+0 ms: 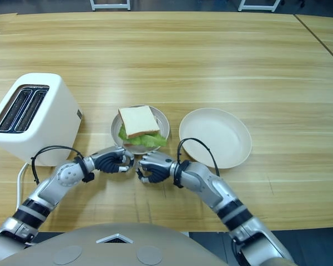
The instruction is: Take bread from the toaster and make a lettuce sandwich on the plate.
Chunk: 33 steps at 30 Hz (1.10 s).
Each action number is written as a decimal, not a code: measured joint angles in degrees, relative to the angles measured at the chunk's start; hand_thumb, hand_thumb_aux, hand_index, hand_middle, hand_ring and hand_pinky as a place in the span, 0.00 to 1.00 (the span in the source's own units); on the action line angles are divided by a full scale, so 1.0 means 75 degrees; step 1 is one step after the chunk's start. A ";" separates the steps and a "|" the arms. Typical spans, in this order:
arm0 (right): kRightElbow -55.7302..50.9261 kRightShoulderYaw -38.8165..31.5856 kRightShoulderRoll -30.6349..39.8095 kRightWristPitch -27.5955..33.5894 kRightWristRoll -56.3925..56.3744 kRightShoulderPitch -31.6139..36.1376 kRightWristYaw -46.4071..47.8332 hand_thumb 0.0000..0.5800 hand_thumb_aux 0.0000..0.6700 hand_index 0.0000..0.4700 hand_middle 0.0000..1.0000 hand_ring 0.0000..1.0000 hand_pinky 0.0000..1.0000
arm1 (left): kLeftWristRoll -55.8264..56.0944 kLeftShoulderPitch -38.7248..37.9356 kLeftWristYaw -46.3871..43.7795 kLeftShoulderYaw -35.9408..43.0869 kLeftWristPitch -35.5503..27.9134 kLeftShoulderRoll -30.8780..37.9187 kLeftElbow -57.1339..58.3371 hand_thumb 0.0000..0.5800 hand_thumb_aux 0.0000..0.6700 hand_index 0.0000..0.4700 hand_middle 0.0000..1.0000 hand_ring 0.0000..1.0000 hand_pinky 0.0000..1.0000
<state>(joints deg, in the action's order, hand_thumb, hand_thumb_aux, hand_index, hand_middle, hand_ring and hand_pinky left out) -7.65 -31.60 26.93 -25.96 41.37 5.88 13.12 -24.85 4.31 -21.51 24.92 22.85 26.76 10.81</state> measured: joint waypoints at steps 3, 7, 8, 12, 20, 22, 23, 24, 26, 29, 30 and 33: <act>-0.0859 -0.0082 -0.0387 0.0298 0.0701 0.0661 -0.1038 1.00 1.00 1.00 1.00 1.00 1.00 | -0.0442 0.0517 0.0665 -0.0008 -0.0154 -0.0280 0.0649 1.00 1.00 1.00 1.00 1.00 1.00; -0.2011 -0.0284 -0.0934 0.0923 0.1474 0.1581 -0.2106 1.00 1.00 1.00 1.00 1.00 1.00 | -0.0846 0.1046 0.1526 -0.0131 -0.0504 -0.0580 0.1377 1.00 1.00 1.00 1.00 1.00 1.00; -0.2378 -0.0328 -0.1116 0.1106 0.1605 0.1832 -0.2357 1.00 1.00 1.00 1.00 1.00 1.00 | -0.0915 0.1215 0.1730 -0.0151 -0.0569 -0.0655 0.1612 1.00 1.00 1.00 1.00 1.00 1.00; -0.3961 -0.0415 -0.1769 0.1573 0.1754 0.2765 -0.3312 1.00 1.00 1.00 1.00 1.00 1.00 | -0.0983 0.2028 0.2684 -0.0250 -0.0505 -0.1153 0.3005 1.00 1.00 1.00 1.00 1.00 1.00; -0.6624 -0.0328 -0.2627 0.2023 0.1547 0.4117 -0.5278 1.00 1.00 1.00 1.00 1.00 1.00 | -0.0938 0.3266 0.4402 -0.0503 0.0056 -0.1890 0.5265 1.00 1.00 1.00 1.00 1.00 1.00; -0.6705 -0.0279 -0.2650 0.2001 0.1452 0.4216 -0.5564 1.00 1.00 1.00 1.00 1.00 1.00 | -0.0874 0.3341 0.4703 -0.0616 0.0263 -0.1917 0.5263 1.00 1.00 1.00 1.00 1.00 1.00; -0.6679 -0.0241 -0.2647 0.1955 0.1397 0.4290 -0.5795 1.00 1.00 1.00 1.00 1.00 1.00 | -0.0838 0.3357 0.4950 -0.0708 0.0441 -0.1901 0.5105 1.00 1.00 1.00 1.00 1.00 1.00; -0.6587 -0.0229 -0.2626 0.1914 0.1358 0.4303 -0.5962 1.00 1.00 1.00 1.00 1.00 1.00 | -0.0831 0.3322 0.5144 -0.0782 0.0558 -0.1872 0.4815 1.00 1.00 1.00 1.00 1.00 1.00; -0.6141 -0.0197 -0.2552 0.1848 0.1319 0.4238 -0.6187 1.00 1.00 1.00 1.00 1.00 1.00 | -0.0798 0.3115 0.5361 -0.0937 0.0756 -0.1769 0.3989 1.00 1.00 1.00 1.00 1.00 1.00; -0.4758 -0.0050 -0.2243 0.1799 0.1280 0.3819 -0.6283 1.00 1.00 1.00 0.69 0.69 0.69 | -0.0597 0.2314 0.5251 -0.1061 0.1159 -0.1645 0.2326 1.00 1.00 1.00 1.00 1.00 1.00; -0.4106 0.0007 -0.2093 0.1799 0.1286 0.3579 -0.6255 1.00 1.00 1.00 0.44 0.44 0.44 | -0.0521 0.1913 0.5093 -0.1039 0.1374 -0.1590 0.1682 1.00 1.00 1.00 1.00 1.00 1.00; -0.2190 0.0223 -0.1630 0.1782 0.1289 0.2785 -0.6001 0.97 0.83 0.83 0.00 0.00 0.00 | -0.0244 0.0850 0.4741 -0.1086 0.1664 -0.1385 0.0009 1.00 0.95 0.95 0.75 0.75 0.75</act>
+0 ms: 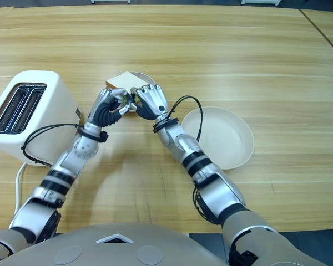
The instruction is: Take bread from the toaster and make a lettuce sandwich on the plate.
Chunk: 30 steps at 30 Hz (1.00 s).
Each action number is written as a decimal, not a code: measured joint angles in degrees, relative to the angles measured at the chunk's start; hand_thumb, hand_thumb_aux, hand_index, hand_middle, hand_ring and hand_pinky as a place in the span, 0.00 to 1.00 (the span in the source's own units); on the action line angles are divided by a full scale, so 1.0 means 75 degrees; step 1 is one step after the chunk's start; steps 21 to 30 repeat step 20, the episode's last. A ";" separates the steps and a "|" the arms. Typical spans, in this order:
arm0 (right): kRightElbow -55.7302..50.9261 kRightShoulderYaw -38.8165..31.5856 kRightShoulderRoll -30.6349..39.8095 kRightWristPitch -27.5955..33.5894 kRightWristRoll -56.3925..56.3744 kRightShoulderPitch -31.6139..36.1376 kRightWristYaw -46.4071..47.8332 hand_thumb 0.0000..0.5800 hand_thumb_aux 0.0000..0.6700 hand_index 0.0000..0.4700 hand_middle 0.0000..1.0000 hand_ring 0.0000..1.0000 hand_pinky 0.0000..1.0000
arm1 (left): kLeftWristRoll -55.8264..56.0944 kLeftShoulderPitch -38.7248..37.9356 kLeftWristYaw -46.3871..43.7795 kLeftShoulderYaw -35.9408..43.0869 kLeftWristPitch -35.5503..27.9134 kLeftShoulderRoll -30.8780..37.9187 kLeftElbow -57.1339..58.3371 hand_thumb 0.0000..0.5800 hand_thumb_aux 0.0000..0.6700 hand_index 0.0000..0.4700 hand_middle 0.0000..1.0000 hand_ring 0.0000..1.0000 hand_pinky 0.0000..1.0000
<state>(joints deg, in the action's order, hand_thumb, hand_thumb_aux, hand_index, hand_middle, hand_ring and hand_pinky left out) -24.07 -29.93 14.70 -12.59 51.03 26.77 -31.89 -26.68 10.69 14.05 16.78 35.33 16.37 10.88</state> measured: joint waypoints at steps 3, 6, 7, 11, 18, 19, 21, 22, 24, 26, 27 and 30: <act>0.2106 0.0514 0.0469 -0.0114 -0.0311 -0.1068 0.0387 0.00 0.00 0.00 0.00 0.00 0.00 | 0.0686 -0.1037 -0.0234 -0.0465 0.0248 0.0246 -0.1888 0.00 0.00 0.00 0.00 0.00 0.00; 0.3796 0.1188 0.0634 -0.0470 -0.1471 -0.2129 0.0706 0.00 0.00 0.00 0.00 0.00 0.00 | 0.1606 -0.1667 -0.0292 -0.1075 0.0545 0.0360 -0.3503 0.00 0.00 0.00 0.00 0.00 0.00; 0.4463 0.1484 0.0588 -0.0725 -0.2265 -0.2609 0.0837 0.00 0.00 0.00 0.00 0.00 0.00 | 0.2033 -0.1882 -0.0348 -0.1268 0.0578 0.0375 -0.4150 0.00 0.00 0.00 0.00 0.00 0.00; 0.5138 0.2075 -0.0021 -0.1266 -0.4371 -0.3873 0.1109 0.00 0.00 0.00 0.00 0.00 0.00 | 0.3423 -0.2483 -0.0675 -0.1487 0.0230 0.0192 -0.4712 0.00 0.00 0.00 0.00 0.00 0.00; 0.4842 0.2298 -0.0816 -0.1336 -0.5103 -0.4082 0.1652 0.00 0.00 0.00 0.00 0.00 0.00 | 0.4619 -0.2840 -0.1296 -0.1701 -0.0872 -0.0214 -0.4570 0.00 0.00 0.00 0.00 0.00 0.00; 0.4834 0.2341 -0.0851 -0.1383 -0.5088 -0.4081 0.1719 0.00 0.00 0.00 0.00 0.00 0.00 | 0.4525 -0.2840 -0.1387 -0.1702 -0.0895 -0.0235 -0.4609 0.00 0.00 0.00 0.00 0.00 0.00; 0.4806 0.2388 -0.0880 -0.1423 -0.5082 -0.4078 0.1768 0.00 0.00 0.00 0.00 0.00 0.00 | 0.4399 -0.2840 -0.1436 -0.1706 -0.0945 -0.0273 -0.4623 0.00 0.00 0.00 0.00 0.00 0.00; 0.4806 0.2388 -0.0880 -0.1423 -0.5082 -0.4078 0.1768 0.00 0.00 0.00 0.00 0.00 0.00 | 0.4399 -0.2840 -0.1436 -0.1706 -0.0945 -0.0273 -0.4623 0.00 0.00 0.00 0.00 0.00 0.00; 0.4806 0.2388 -0.0880 -0.1423 -0.5082 -0.4078 0.1768 0.00 0.00 0.00 0.00 0.00 0.00 | 0.4399 -0.2840 -0.1436 -0.1706 -0.0945 -0.0273 -0.4623 0.00 0.00 0.00 0.00 0.00 0.00; 0.4806 0.2388 -0.0880 -0.1423 -0.5082 -0.4078 0.1768 0.00 0.00 0.00 0.00 0.00 0.00 | 0.4399 -0.2840 -0.1436 -0.1706 -0.0945 -0.0273 -0.4623 0.00 0.00 0.00 0.00 0.00 0.00; 0.4806 0.2388 -0.0880 -0.1423 -0.5082 -0.4078 0.1768 0.00 0.00 0.00 0.00 0.00 0.00 | 0.4399 -0.2840 -0.1436 -0.1706 -0.0945 -0.0273 -0.4623 0.00 0.00 0.00 0.00 0.00 0.00; 0.4806 0.2388 -0.0880 -0.1423 -0.5082 -0.4078 0.1768 0.00 0.00 0.00 0.00 0.00 0.00 | 0.4399 -0.2840 -0.1436 -0.1706 -0.0945 -0.0273 -0.4623 0.00 0.00 0.00 0.00 0.00 0.00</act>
